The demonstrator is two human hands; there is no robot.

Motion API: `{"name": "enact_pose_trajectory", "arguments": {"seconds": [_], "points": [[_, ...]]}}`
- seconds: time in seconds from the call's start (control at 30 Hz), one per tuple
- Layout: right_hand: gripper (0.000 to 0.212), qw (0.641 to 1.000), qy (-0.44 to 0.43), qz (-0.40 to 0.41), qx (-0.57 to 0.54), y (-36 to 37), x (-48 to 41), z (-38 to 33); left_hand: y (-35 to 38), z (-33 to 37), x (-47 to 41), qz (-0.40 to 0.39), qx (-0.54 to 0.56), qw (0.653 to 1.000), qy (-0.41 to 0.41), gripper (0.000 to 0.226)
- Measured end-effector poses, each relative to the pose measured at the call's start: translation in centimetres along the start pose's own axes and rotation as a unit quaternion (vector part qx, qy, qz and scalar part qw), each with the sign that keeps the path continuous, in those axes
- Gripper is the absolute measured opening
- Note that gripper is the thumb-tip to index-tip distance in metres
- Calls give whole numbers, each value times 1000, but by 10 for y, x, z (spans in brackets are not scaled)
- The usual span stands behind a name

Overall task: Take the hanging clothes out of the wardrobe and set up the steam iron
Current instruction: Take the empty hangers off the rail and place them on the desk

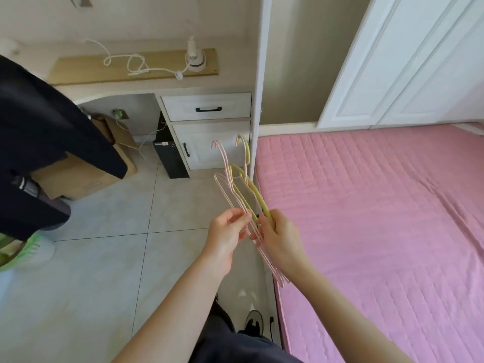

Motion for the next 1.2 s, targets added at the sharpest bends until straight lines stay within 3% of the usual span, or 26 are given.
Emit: {"name": "enact_pose_trajectory", "arguments": {"seconds": [0.47,0.57,0.7,0.9,1.2], "points": [[31,996,-45,-70,33,108,-25,-71,-94,27,-61,-8,80,997,-13,16],[31,995,-54,-64,45,136,-36,-92,-130,40,-90,21,117,993,-19,21],[30,994,-61,-75,50,169,-48,-123,-175,66,-134,78,254,963,-41,19],[29,988,-92,-99,69,211,-64,-158,-205,95,-178,85,378,919,-68,22],[11,960,-109,-201,159,250,-101,-180,-217,112,-229,76,401,907,-101,25]]}}
Point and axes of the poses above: each hand's wrist, its own x-axis away from the middle knuckle, its own y-axis out of the palm, z = x × y, the point moved 9 cm from there along -x, towards the middle knuckle, and after that the axes turned 13 degrees about y, right-handed, at the moved point
